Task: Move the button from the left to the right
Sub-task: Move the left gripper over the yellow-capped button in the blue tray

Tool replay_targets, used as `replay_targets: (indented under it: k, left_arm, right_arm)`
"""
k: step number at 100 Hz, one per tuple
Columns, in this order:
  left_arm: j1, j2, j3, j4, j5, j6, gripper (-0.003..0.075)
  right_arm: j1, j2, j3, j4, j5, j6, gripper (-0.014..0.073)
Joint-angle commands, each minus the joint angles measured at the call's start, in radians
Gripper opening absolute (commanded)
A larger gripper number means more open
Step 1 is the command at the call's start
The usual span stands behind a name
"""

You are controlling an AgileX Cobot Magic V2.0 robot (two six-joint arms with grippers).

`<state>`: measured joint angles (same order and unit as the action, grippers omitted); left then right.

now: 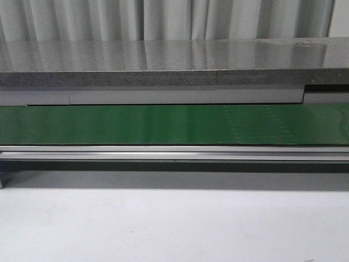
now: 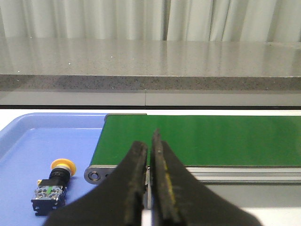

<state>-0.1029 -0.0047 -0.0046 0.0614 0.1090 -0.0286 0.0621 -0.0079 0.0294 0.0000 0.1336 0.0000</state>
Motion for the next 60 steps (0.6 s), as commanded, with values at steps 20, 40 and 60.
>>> replay_targets:
  k: [20,40,60]
  left_arm:
    - [0.000,0.105,-0.197,-0.033,0.034,-0.006,0.0005]
    - [0.000,0.296,-0.421,-0.033,0.251,-0.006,0.0005]
    - [0.000,0.505,-0.636,-0.033,0.578,-0.006,0.0005]
  right_arm:
    - [0.000,-0.018,0.000,-0.012,-0.088,0.000,-0.0121]
    - [0.000,-0.018,0.000,-0.012,-0.088,0.000,-0.0121]
    - [0.000,-0.018,0.000,-0.012,-0.088,0.000,-0.0121]
